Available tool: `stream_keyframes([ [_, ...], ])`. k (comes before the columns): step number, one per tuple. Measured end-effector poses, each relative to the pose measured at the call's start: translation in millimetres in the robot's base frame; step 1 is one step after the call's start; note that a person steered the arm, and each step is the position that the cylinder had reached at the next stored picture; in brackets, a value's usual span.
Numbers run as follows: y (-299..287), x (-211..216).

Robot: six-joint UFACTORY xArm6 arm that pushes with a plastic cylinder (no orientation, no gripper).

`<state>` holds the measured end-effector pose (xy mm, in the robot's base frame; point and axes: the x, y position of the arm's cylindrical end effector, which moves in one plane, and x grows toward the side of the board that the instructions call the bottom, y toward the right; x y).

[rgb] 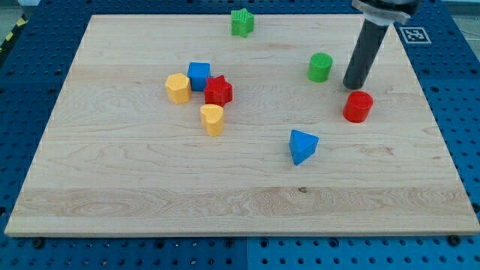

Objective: Slide green circle to the diagonal bottom right of the star

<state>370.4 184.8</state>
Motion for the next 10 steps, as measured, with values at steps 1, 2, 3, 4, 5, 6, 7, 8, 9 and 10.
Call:
stream_keyframes([
  [1, -7, -2],
  [2, -28, -2],
  [3, -28, -8],
  [4, -34, -16],
  [5, -63, -16],
  [6, -76, -20],
  [7, -71, -20],
  [8, -67, -22],
  [9, -66, -28],
  [10, -67, -41],
])
